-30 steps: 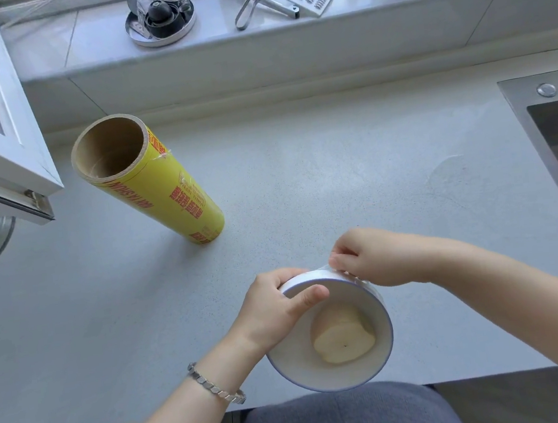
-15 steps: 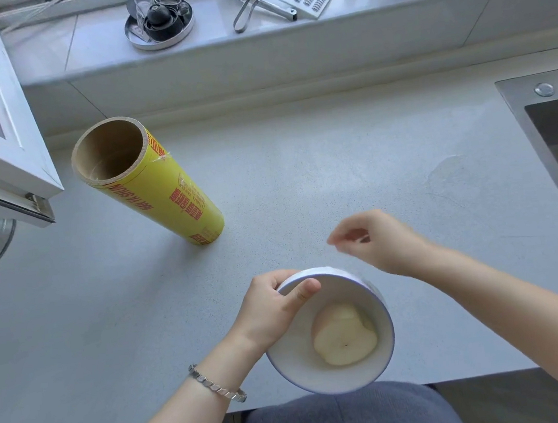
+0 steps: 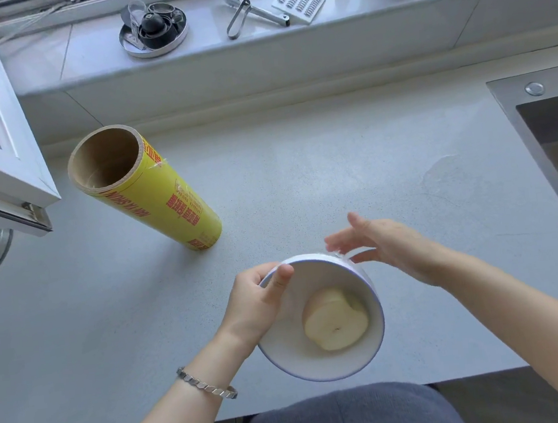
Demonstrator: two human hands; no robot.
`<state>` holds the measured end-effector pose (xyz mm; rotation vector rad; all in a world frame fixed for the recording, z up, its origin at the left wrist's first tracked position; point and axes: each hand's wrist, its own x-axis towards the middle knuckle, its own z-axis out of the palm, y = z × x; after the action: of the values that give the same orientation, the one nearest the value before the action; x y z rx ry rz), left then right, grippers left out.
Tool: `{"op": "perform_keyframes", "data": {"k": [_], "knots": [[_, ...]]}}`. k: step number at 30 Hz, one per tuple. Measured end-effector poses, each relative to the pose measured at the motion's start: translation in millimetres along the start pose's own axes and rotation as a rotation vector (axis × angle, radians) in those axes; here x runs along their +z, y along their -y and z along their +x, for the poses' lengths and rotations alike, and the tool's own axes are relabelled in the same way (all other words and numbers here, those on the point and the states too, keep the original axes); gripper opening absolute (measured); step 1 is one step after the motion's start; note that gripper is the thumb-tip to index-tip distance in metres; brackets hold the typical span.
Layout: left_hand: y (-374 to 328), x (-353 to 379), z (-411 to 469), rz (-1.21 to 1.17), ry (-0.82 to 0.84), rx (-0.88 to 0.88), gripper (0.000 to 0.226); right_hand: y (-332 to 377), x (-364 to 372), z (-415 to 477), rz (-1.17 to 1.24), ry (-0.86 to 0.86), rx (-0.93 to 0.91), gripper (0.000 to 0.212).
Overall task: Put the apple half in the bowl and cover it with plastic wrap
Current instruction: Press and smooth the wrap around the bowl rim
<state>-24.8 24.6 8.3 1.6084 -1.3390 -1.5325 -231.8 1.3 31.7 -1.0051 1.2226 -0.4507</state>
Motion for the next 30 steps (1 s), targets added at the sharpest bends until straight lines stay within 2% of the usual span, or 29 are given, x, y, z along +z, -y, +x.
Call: {"op": "perform_keyframes", "data": {"k": [3, 7, 13, 15, 18, 21, 23, 30], "knots": [[-2.4, -5.0, 2.9, -0.012, -0.073, 0.000, 0.101, -0.3, -5.3, -9.5, 0.124, 0.067, -0.013, 0.043], [-3.0, -7.8, 6.8, -0.013, -0.062, 0.002, 0.102, 0.3, 1.4, -9.5, 0.063, 0.020, -0.031, 0.012], [-0.3, -10.8, 4.3, -0.005, -0.033, -0.002, 0.107, 0.5, 9.2, -4.7, 0.059, 0.053, 0.007, 0.026], [0.6, -11.2, 2.2, -0.027, -0.028, -0.002, 0.103, -2.1, 12.1, -2.9, 0.172, -0.016, 0.021, 0.029], [2.0, -9.9, 1.4, -0.080, -0.014, 0.011, 0.109, -4.6, 18.8, 1.5, 0.327, -0.174, 0.039, 0.027], [-2.3, -5.7, -0.1, -0.164, 0.005, 0.002, 0.083, -10.3, 25.4, 8.4, 0.168, -0.296, 0.016, 0.026], [-5.7, -4.0, -1.3, -0.209, 0.003, -0.007, 0.076, -13.8, 28.2, 12.6, 0.034, -0.322, 0.015, 0.026], [-8.1, -6.5, -0.8, -0.300, -0.035, -0.041, 0.078, -5.0, 27.4, 15.1, -0.003, -0.123, 0.070, 0.025]]}}
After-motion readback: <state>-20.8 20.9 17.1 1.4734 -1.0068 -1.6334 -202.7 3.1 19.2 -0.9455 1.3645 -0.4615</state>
